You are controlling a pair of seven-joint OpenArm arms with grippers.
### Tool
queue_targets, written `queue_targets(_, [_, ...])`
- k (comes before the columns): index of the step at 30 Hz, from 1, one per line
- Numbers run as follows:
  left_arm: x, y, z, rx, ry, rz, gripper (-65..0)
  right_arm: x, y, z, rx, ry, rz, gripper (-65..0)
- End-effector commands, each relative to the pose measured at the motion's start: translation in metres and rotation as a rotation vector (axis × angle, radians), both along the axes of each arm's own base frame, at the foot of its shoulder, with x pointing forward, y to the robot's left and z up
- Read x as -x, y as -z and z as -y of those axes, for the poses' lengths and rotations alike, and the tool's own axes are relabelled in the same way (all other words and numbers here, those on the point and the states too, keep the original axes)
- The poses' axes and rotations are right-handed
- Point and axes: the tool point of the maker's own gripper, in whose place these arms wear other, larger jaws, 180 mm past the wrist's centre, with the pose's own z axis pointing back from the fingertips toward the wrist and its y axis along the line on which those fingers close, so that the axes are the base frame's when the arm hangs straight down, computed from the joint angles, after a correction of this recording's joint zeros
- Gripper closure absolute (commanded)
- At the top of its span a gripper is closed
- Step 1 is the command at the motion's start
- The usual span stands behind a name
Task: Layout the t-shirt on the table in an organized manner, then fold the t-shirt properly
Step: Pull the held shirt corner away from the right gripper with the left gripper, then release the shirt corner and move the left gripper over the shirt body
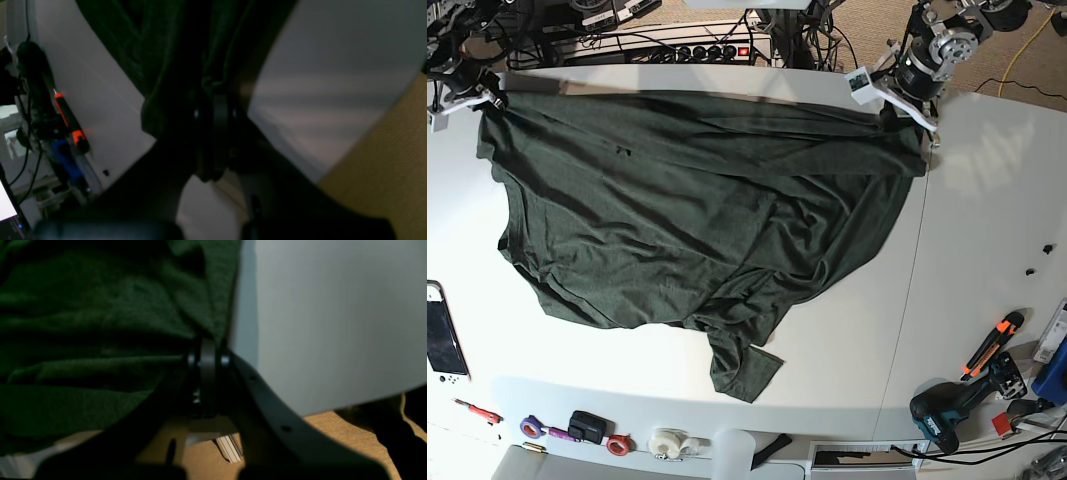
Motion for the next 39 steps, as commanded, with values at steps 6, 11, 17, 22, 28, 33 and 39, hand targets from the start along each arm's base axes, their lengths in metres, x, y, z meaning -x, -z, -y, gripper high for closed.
queue_targets(6, [0.039, 0.018, -0.013, -0.065, -0.009, -0.132, 0.0, -0.002, -0.013, 0.008, 0.035, -0.016, 0.016, 0.0])
queue_targets(11, [0.049, 0.01, -0.011, -0.064, -0.03, -0.117, 0.0, 0.003, -0.011, 0.006, 0.02, -0.023, 0.0, 0.0])
queue_targets(17, [0.051, 0.006, -0.009, -0.06, -0.023, -0.101, 0.0, 0.006, -0.01, 0.005, 0.019, -0.022, -0.005, 0.0])
queue_targets(22, [0.042, 0.0, -0.011, -0.037, -0.075, -0.047, 0.0, 0.006, -0.01, 0.005, 0.022, -0.025, -0.008, 0.0])
queue_targets(28, [0.041, 0.001, -0.014, -0.047, -0.089, -0.047, -16.1, 0.005, -0.01, 0.003, 0.03, -0.061, -0.001, -6.9])
queue_targets(33, [0.041, 0.0, -0.014, -0.047, -0.091, -0.045, -19.4, 0.005, -0.011, 0.003, 0.031, -0.061, 0.0, -26.0])
queue_targets(39, [0.026, -0.012, -0.023, -0.068, -0.136, 0.062, -19.4, 0.003, -0.014, 0.005, 0.035, -0.053, 0.02, -26.0])
